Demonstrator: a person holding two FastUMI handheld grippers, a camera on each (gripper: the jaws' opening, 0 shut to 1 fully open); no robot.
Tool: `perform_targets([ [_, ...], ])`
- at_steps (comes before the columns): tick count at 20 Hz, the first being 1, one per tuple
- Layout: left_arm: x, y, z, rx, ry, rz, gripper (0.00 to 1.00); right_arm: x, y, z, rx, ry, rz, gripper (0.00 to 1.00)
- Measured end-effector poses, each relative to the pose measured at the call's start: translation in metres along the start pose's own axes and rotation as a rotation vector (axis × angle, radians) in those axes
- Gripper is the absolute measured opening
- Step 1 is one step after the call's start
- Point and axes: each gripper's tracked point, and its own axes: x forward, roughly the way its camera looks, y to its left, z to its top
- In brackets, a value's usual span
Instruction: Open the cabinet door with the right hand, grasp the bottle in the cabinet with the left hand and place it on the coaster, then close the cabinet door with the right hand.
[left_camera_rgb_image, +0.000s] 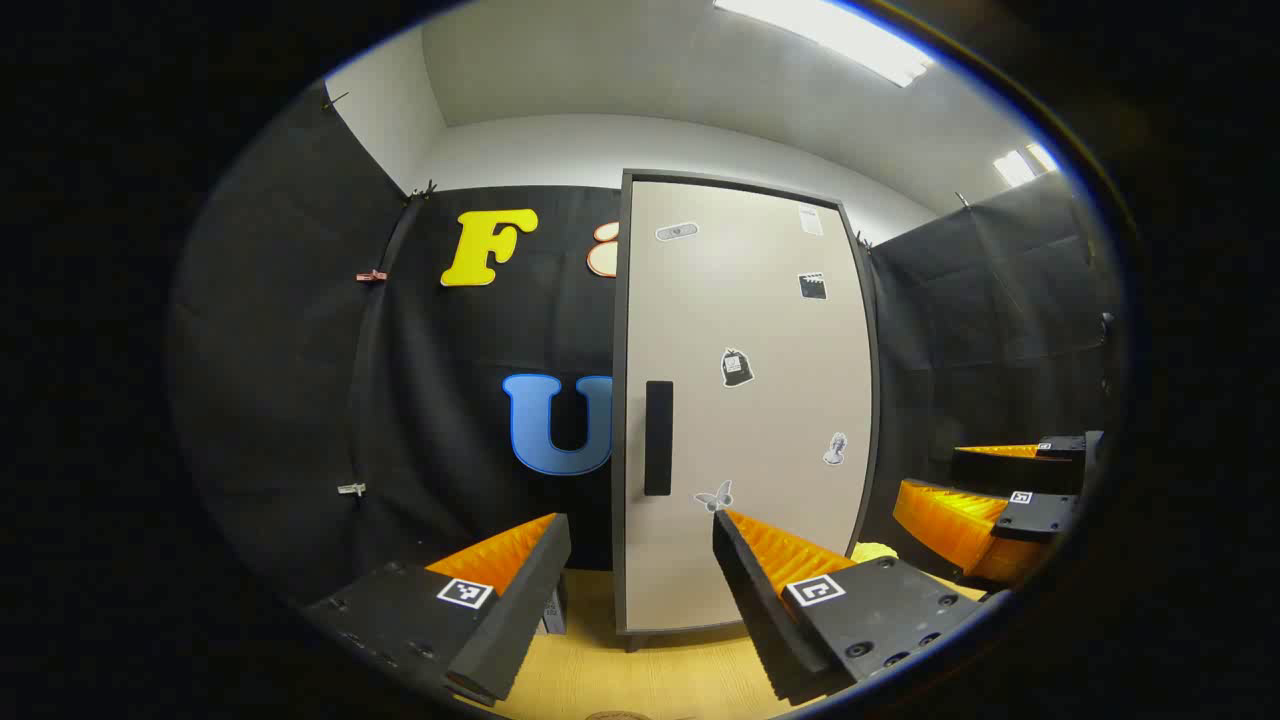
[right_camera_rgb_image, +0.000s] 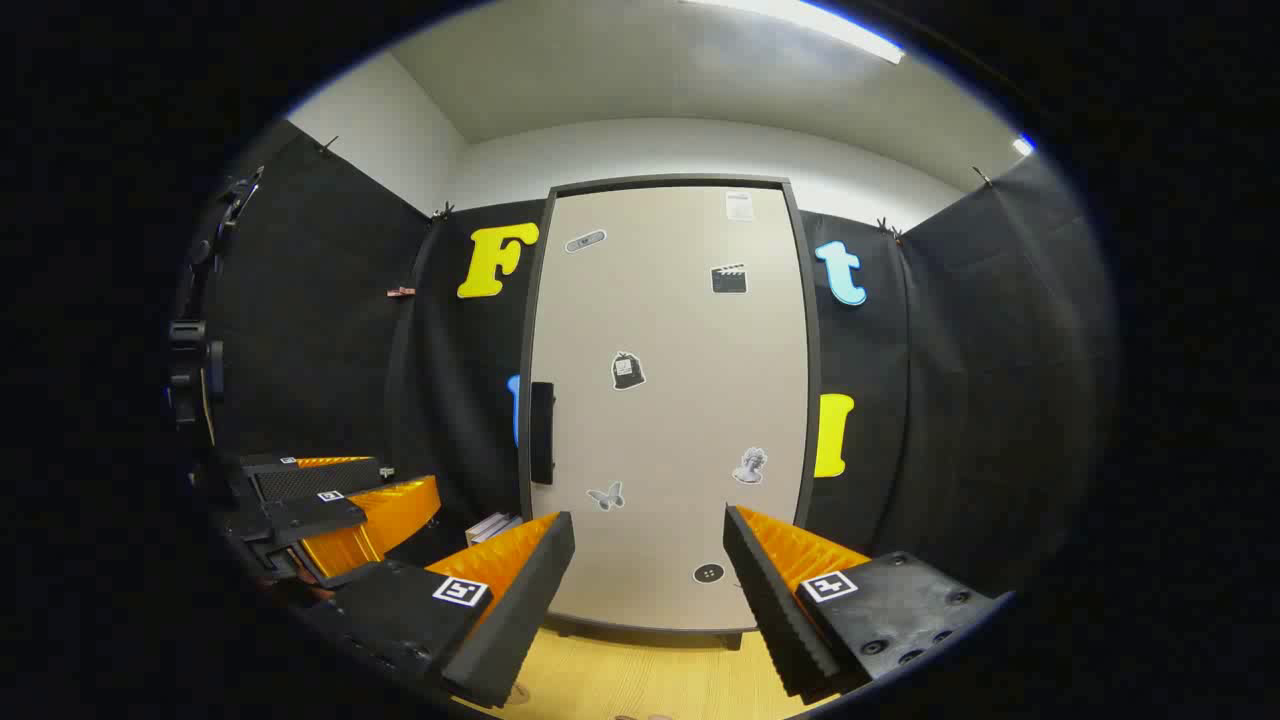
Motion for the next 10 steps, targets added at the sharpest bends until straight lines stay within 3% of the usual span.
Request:
perform_targets([
  [10,-0.001,-0.02,-0.015,-0.034,0.034,0.108,0.91,0.006,-0.023,-0.01,0.023,0.026,0.099,0.97],
])
